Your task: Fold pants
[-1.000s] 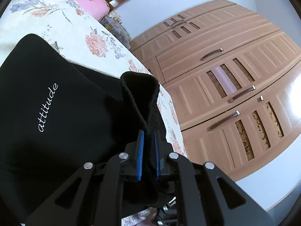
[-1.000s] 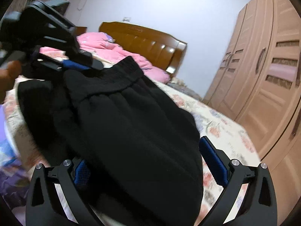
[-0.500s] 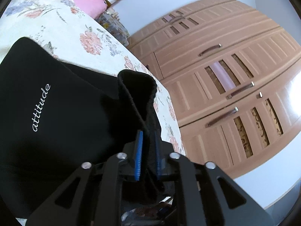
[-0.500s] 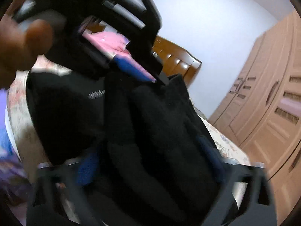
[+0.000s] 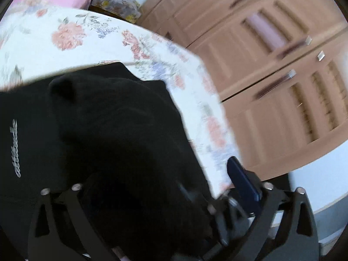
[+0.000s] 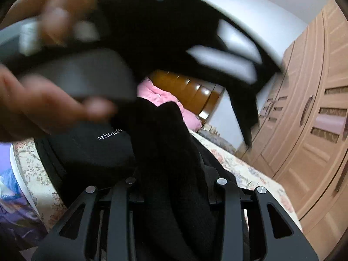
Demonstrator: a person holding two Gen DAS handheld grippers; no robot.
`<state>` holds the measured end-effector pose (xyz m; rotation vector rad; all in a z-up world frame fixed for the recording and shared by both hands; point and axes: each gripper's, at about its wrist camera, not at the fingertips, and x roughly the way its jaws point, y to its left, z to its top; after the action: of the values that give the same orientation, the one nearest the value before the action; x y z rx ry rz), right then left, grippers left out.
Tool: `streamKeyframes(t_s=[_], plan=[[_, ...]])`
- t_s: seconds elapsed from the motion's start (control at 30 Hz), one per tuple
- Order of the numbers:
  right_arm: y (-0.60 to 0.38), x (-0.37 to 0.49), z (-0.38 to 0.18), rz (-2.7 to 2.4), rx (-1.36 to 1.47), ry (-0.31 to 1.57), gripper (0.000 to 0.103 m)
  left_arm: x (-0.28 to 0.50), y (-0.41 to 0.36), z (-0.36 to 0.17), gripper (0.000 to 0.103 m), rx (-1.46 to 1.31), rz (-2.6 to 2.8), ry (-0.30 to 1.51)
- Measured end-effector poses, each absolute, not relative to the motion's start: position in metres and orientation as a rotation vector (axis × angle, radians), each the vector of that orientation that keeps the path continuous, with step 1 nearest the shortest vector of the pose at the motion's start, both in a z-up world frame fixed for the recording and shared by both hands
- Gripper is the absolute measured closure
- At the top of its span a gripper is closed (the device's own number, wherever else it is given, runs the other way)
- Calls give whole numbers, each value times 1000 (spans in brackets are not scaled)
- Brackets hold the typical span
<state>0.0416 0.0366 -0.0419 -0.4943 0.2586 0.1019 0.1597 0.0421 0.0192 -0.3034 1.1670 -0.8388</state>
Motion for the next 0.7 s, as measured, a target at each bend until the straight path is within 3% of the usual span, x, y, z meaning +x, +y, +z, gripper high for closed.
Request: streamKeyframes(t_s=[0.03, 0.07, 0.1, 0.2, 0.37, 0.53, 0.7], plan=[[35, 42, -42, 94, -495, 267, 67, 162, 34, 18, 66, -240, -792, 1184], [30, 44, -42, 94, -486, 299, 67, 164, 27, 18, 75, -169, -753, 1193], [25, 43, -43, 95, -477, 314, 63, 163, 24, 18, 77, -149, -759, 1195], [2, 21, -45, 36, -464, 291, 6, 154, 29, 32, 80, -141, -760, 1133], [-35, -7, -74, -51, -433, 324, 4, 144, 42, 82, 80, -325, -892, 998], [-43, 3, -77, -110, -402, 338, 4, 141, 34, 105, 81, -340, -912, 953], [-48, 12, -87, -151, -444, 400, 4, 145, 98, 106, 82, -443, -869, 917]])
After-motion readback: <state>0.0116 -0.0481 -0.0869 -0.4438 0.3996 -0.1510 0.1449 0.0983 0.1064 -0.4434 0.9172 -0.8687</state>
